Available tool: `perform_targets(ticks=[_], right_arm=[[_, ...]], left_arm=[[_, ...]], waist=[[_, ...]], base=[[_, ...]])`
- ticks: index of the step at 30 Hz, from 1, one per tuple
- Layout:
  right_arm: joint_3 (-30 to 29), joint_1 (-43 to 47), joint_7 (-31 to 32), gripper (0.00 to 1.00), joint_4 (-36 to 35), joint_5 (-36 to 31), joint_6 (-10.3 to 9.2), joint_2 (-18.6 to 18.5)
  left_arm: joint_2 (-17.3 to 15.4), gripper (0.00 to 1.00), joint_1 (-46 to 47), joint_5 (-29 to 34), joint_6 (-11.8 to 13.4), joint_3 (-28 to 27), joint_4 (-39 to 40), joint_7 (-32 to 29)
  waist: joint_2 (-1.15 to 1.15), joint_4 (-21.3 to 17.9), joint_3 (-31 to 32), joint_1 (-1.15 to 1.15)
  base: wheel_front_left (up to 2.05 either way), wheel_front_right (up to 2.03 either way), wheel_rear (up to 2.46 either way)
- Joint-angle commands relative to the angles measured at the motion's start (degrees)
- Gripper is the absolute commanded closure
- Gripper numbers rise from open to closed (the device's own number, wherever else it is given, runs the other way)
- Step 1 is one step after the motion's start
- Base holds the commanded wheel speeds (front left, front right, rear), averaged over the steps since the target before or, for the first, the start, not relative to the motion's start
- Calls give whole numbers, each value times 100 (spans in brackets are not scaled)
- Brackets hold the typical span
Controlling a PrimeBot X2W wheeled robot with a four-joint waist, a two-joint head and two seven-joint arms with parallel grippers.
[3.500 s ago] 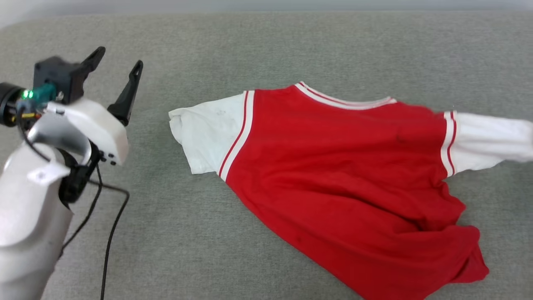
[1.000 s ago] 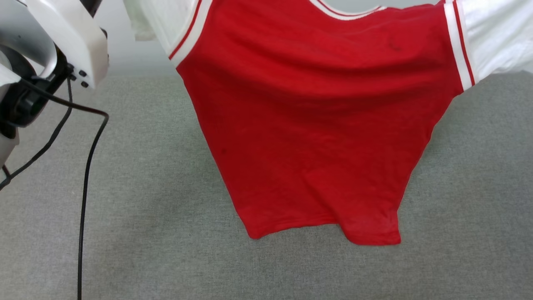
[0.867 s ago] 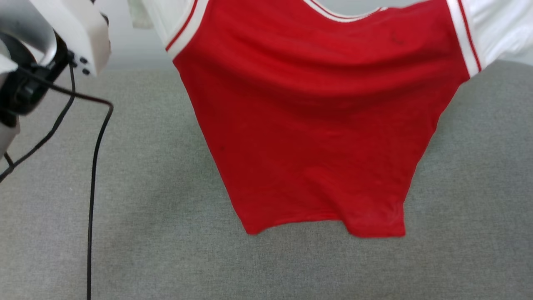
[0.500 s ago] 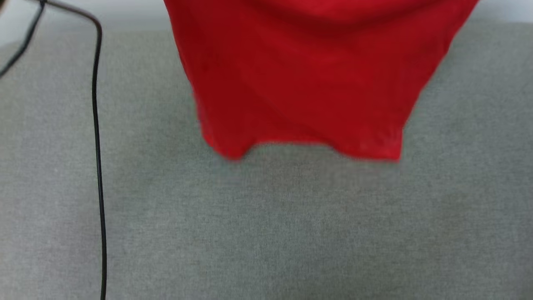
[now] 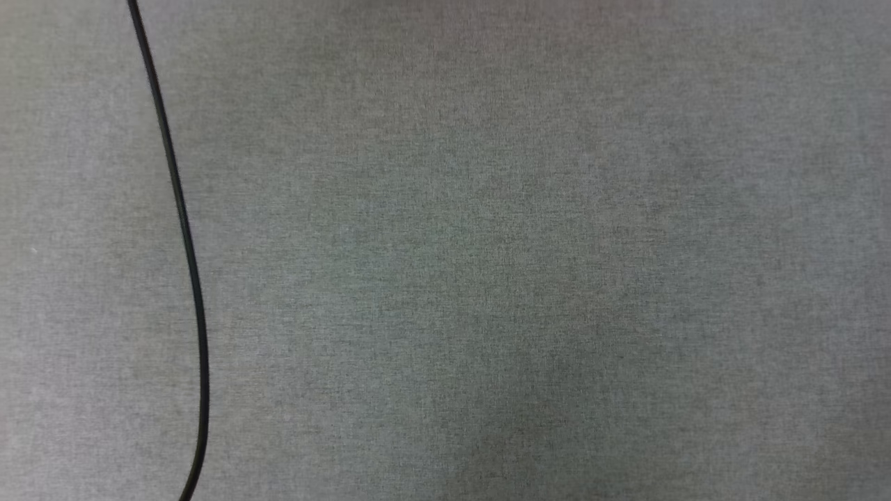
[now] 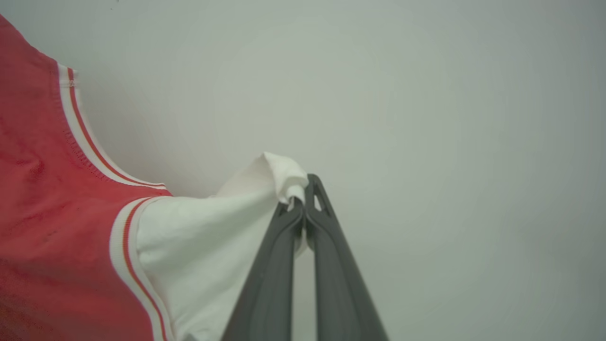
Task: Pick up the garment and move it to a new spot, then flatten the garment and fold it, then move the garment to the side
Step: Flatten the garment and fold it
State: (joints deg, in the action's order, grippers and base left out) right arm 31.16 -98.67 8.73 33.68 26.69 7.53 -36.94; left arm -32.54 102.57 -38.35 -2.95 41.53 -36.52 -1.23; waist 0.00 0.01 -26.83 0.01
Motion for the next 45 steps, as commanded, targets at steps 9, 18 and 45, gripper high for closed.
perform_targets(ticks=[9, 18, 45], right_arm=[[672, 273, -711, 100, 861, 431, -8, 299], [1242, 1526, -1325, 100, 1029, 1066, -8, 395], [1141, 7197, -2165, 100, -95, 1860, -8, -190]], left_arm=[[270, 100, -479, -157, -344, 212, -1009, 678], [195, 100, -1909, -491, -425, 424, -1001, 1225], [-791, 100, -8045, -2045, 1106, 508, 1666, 1474]], waist=[[0, -48, -169, -1], [0, -23, 211, -1], [0, 25, 2132, -1]], base=[[0, 0, 0], [0, 0, 0], [0, 0, 0]])
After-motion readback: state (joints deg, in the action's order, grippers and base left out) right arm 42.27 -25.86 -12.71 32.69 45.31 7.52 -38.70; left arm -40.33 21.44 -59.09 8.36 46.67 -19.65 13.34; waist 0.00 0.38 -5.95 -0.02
